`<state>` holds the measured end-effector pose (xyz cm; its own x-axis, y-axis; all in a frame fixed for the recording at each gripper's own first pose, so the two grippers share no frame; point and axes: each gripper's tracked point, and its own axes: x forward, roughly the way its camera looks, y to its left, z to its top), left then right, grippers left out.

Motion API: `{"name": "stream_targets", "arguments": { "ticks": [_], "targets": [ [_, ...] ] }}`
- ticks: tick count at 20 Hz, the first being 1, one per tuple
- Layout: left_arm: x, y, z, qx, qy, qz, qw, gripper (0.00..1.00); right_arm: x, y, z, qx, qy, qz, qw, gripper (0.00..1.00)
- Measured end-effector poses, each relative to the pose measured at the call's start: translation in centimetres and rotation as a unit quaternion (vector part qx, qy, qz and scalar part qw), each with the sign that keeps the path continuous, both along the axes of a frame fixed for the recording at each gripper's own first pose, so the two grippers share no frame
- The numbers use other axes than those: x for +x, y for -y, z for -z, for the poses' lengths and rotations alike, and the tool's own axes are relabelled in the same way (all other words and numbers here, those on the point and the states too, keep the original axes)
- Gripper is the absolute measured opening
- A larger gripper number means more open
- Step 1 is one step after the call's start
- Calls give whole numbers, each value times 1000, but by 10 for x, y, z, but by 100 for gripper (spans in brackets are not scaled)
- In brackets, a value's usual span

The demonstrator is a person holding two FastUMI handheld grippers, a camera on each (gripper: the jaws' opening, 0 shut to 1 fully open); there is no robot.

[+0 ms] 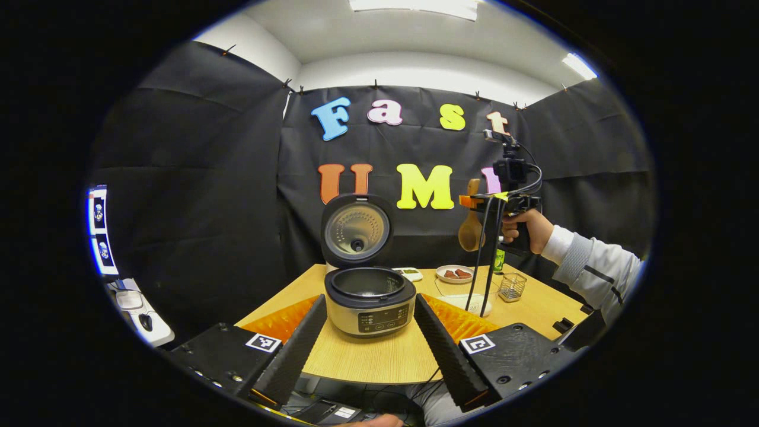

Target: Close the left gripper, press the button to open the rice cooker; take a wooden spoon from the chopstick holder with the right hand, scoop a spoonful of rice and pour it into the rice cooker, then put the wooden spoon back into the chopstick holder.

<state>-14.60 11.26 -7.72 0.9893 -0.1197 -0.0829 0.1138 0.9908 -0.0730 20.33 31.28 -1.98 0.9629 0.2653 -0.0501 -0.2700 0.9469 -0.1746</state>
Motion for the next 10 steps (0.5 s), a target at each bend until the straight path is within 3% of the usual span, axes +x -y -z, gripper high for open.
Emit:
{"name": "stream_targets", "arguments": {
  "ticks": [5, 10],
  "targets": [
    [-4, 9, -15, 6, 24, -9, 1000, 94, 12, 81, 6, -7, -9, 55, 998, 18],
    [-7, 15, -12, -5, 30, -16, 999, 95, 33, 142, 20, 24, -13, 106, 994, 19]
  ]
}}
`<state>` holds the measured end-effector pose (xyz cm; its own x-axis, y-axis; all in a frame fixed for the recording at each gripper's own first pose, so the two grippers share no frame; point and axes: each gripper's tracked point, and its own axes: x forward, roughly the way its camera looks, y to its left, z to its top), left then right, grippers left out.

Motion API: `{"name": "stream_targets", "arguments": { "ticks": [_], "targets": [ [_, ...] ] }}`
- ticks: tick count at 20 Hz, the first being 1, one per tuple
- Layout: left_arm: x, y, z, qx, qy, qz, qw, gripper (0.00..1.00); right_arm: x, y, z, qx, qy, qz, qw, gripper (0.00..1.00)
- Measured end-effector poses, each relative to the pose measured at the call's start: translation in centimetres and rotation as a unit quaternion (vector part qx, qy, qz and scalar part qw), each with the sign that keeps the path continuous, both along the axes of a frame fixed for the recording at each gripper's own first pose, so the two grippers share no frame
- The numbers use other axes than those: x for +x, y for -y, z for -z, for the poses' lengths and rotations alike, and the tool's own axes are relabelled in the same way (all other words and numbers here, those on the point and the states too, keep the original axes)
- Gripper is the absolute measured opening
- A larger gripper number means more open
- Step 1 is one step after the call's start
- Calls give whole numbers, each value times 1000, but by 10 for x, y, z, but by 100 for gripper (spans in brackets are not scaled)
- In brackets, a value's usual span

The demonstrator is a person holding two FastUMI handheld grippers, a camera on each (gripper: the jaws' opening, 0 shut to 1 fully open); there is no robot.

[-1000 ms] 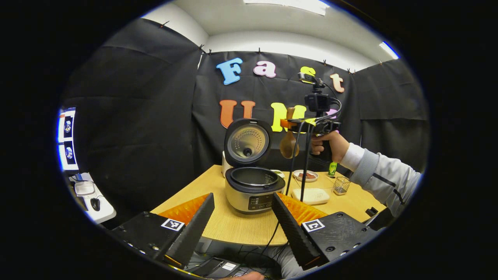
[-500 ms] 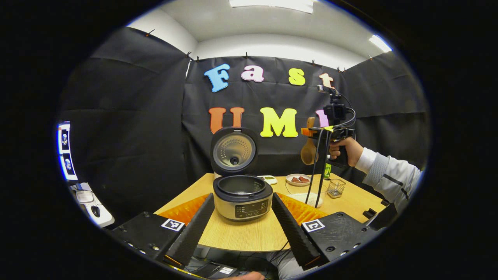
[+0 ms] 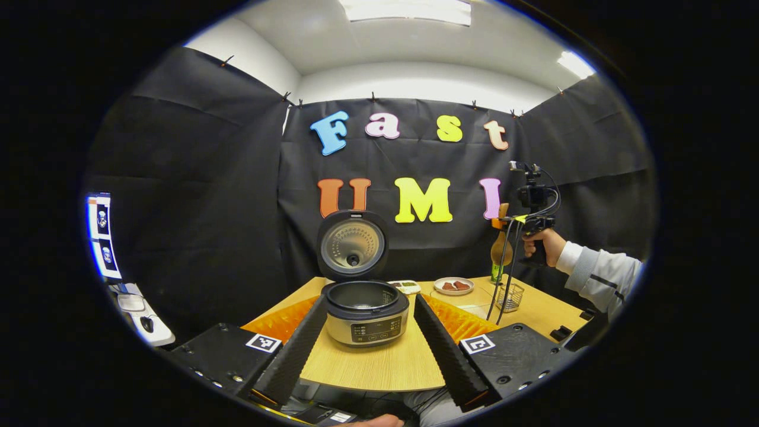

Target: Close the left gripper, press the button to open the rice cooker; take a wooden spoon from the chopstick holder with the right hand, scoop a spoonful of rice and pour it into the rice cooker, then put the wooden spoon back into the chopstick holder.

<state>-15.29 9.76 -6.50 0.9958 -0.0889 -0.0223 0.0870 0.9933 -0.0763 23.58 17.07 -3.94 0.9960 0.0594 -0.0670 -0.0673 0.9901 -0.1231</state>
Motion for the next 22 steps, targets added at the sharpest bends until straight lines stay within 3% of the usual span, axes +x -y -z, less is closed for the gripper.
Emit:
{"name": "stream_targets", "arguments": {
  "ticks": [4, 9, 11, 19, 22],
  "targets": [
    [-8, -1, 5, 6, 3, -28, 1000, 94, 14, 39, 34, 30, -18, 13, 999, 19],
    [-18, 14, -8, 10, 26, -29, 999, 94, 38, 104, 82, 49, -35, 45, 997, 19],
    [-18, 2, -9, 21, 28, -64, 997, 94, 38, 124, 94, 59, -40, 59, 996, 19],
    [9, 26, -12, -2, 13, -47, 999, 95, 39, 128, 117, 106, -63, 33, 992, 25],
    [29, 30, -7, -4, -3, -40, 999, 95, 37, 148, 110, 83, -49, 66, 993, 81]
  ]
}}
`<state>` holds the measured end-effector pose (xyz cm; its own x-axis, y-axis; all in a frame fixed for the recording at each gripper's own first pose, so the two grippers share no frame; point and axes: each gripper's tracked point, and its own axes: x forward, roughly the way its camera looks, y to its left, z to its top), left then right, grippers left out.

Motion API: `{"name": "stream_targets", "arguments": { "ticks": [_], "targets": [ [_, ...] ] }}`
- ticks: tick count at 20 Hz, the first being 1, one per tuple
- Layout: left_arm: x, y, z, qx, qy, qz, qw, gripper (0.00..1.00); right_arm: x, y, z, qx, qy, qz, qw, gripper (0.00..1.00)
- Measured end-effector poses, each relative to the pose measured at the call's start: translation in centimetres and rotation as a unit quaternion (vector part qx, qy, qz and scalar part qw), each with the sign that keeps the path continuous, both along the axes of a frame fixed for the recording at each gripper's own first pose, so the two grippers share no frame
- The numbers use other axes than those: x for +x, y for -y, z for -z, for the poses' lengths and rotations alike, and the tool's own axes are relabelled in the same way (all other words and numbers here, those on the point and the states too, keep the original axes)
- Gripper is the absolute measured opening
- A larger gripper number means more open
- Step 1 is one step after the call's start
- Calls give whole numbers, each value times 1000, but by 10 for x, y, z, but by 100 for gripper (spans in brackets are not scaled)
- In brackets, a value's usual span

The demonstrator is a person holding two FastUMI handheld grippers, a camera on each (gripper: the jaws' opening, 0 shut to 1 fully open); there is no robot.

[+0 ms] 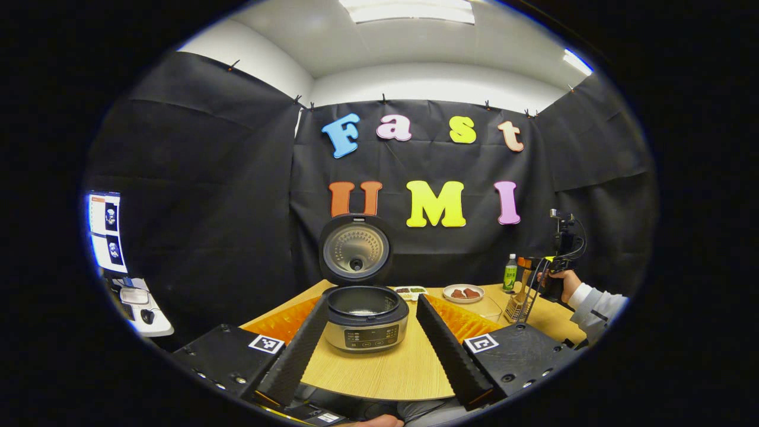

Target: Close the left gripper, press the button to open the rice cooker; take a wooden spoon from the chopstick holder with the right hand, scoop a spoonful of rice and pour it into the rice cooker, then put the wooden spoon back into the chopstick holder.

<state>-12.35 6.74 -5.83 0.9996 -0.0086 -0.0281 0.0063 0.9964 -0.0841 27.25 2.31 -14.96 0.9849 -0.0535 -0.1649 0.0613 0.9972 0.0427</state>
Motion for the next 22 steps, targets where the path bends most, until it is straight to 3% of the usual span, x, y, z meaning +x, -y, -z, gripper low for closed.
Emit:
{"name": "stream_targets", "arguments": {
  "ticks": [1, 6, 11, 14, 17, 22],
  "targets": [
    [5, 1, 1, -1, -3, 2, 1000, 95, -3, 3, -2, -3, 1, 4, 1000, 100],
    [46, -16, 1, 13, -12, -33, 999, 95, -21, 8, -16, 6, 20, 4, 1000, 99],
    [90, -22, -16, 13, -1, -47, 999, 95, -67, -5, -45, 10, 44, -7, 999, 100],
    [122, -14, -38, -3, 16, -30, 999, 95, -106, 6, -56, -29, 50, 39, 998, 99],
    [153, -13, -49, -15, 33, -7, 999, 95, -163, -20, -82, -27, 96, 13, 995, 99],
    [196, -40, -59, 15, 35, -26, 999, 95, -224, -32, -80, -61, 121, 2, 991, 100]
  ]
}}
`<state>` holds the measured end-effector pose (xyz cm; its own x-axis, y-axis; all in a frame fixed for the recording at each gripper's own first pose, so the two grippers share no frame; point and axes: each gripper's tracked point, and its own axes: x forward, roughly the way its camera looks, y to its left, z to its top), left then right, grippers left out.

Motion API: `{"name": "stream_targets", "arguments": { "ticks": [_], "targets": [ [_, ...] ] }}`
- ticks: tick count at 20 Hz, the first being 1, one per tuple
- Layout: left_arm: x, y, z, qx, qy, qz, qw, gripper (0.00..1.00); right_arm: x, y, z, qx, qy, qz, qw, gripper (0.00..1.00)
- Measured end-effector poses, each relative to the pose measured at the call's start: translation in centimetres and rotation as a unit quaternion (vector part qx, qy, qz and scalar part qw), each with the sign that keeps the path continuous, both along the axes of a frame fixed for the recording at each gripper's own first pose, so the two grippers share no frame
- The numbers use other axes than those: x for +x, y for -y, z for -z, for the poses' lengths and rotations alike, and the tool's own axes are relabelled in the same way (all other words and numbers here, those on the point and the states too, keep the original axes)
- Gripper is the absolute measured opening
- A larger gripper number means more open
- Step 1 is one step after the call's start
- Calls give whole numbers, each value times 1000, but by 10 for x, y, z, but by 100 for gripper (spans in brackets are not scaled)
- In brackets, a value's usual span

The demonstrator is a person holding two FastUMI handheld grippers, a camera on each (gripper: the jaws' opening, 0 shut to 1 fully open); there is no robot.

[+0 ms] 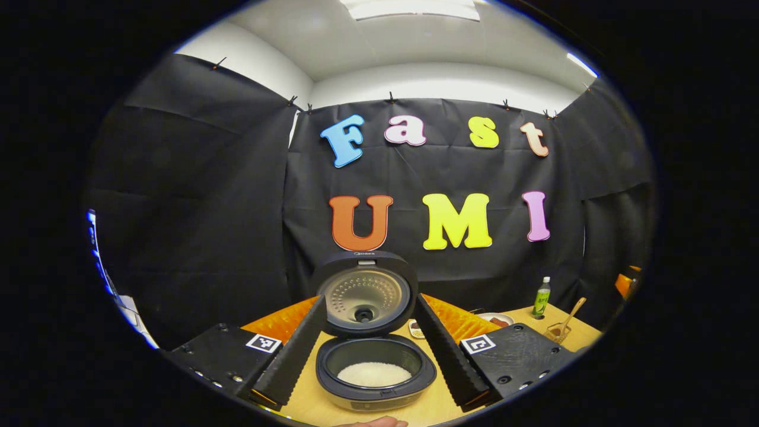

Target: Close the left gripper, press the button to open the rice cooker; take a wooden spoon from the chopstick holder with the right hand, scoop a spoonful of rice and pour it into the rice cooker, then put the wooden spoon back into the chopstick holder.

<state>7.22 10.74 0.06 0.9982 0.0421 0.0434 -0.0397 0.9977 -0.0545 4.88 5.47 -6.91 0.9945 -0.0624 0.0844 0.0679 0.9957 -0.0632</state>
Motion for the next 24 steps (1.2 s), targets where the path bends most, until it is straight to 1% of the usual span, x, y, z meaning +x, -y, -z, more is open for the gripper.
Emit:
{"name": "stream_targets", "arguments": {
  "ticks": [1, 3, 4, 5, 7, 9, 11, 13, 14, 15, 16, 17, 18, 20, 21, 22, 23, 24],
  "targets": [
    [9, -4, -1, 2, -8, -3, 1000, 95, -8, -2, 2, -2, -5, -4, 1000, 100],
    [27, -6, -3, 3, -25, -5, 1000, 95, -22, -14, 6, 8, -18, -26, 999, 99],
    [36, -8, -8, 6, -25, -8, 1000, 95, -25, -18, 3, 16, -17, -39, 999, 100],
    [47, -13, -14, 12, -23, -13, 1000, 95, -27, -21, 3, 16, -18, -47, 999, 99],
    [70, -17, -28, 11, -15, -21, 1000, 95, -28, -11, 9, 12, -26, -39, 999, 100],
    [89, -16, -39, -9, -8, -17, 1000, 95, -30, -2, 8, 10, -27, -27, 999, 100],
    [111, -15, -41, -29, -15, -11, 999, 95, -31, 6, 9, 15, -24, -17, 999, 100],
    [135, -24, -39, -33, -27, -22, 999, 95, -30, 10, 12, 18, -23, -13, 999, 99],
    [146, -31, -39, -25, -29, -29, 999, 95, -30, 11, 15, 20, -23, -15, 999, 100],
    [157, -34, -40, -22, -28, -36, 999, 95, -29, 10, 15, 24, -22, -18, 999, 99],
    [169, -32, -39, -22, -35, -28, 999, 94, -25, 10, 16, 30, -21, -21, 999, 99],
    [176, -31, -34, -24, -45, -28, 998, 94, -21, 10, 20, 37, -22, -25, 999, 100],
    [186, -34, -31, -26, -50, -36, 998, 94, -14, 10, 28, 40, -31, -27, 998, 100],
    [203, -31, -25, -37, -55, -38, 997, 94, -6, 7, 40, 42, -47, -37, 997, 100],
    [210, -36, -23, -27, -41, -56, 997, 94, -3, 7, 44, 41, -52, -40, 997, 100],
    [218, -37, -18, -12, -38, -62, 997, 95, 1, 10, 48, 40, -55, -38, 997, 100],
    [224, -33, -10, 1, -41, -61, 997, 94, 4, 13, 51, 38, -57, -35, 997, 99],
    [226, -30, -8, 9, -40, -61, 997, 94, 7, 15, 56, 33, -62, -31, 997, 100]
  ]
}}
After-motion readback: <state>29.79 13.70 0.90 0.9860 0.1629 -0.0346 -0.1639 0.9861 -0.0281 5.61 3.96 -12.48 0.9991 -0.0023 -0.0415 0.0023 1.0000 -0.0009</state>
